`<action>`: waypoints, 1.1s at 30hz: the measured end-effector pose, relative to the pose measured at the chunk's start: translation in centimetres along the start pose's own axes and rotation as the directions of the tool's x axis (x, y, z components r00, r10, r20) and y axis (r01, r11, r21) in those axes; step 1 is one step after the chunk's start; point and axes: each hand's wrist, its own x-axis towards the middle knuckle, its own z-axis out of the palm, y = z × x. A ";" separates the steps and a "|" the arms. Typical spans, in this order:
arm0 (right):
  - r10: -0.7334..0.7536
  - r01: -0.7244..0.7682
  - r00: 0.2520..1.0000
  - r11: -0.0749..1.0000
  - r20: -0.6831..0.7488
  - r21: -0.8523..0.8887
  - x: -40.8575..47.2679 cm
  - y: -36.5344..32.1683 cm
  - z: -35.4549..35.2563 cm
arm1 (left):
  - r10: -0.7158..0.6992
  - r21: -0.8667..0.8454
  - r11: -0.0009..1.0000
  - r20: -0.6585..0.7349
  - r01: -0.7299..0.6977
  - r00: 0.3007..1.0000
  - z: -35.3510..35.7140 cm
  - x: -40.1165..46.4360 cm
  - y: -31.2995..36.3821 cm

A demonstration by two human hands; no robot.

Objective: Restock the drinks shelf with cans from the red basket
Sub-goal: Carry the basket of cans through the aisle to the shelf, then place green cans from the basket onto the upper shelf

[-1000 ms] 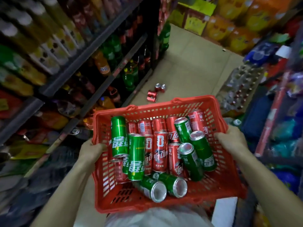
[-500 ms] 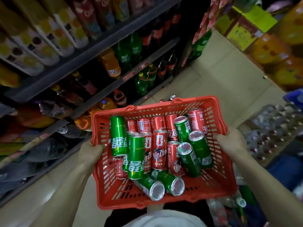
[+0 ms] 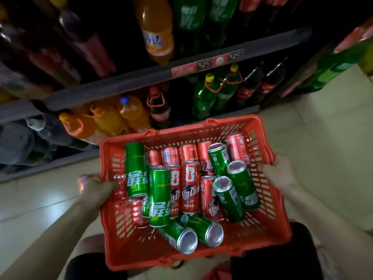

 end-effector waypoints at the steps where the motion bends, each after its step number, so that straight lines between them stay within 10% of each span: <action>1: -0.011 0.011 1.000 1.000 0.004 -0.028 2.1 0.7 1.8 | 0.002 -0.006 1.000 -0.011 -0.002 1.000 0.8 1.9 -1.1; 13: -0.180 0.197 0.975 0.972 0.130 -0.130 18.7 3.7 17.6 | -0.068 0.095 0.993 -0.018 0.069 0.998 6.9 18.6 -8.8; 33: -0.181 0.208 0.962 0.971 0.202 -0.118 25.8 2.1 22.5 | -0.206 0.266 0.948 0.091 0.176 0.974 7.9 25.3 -7.7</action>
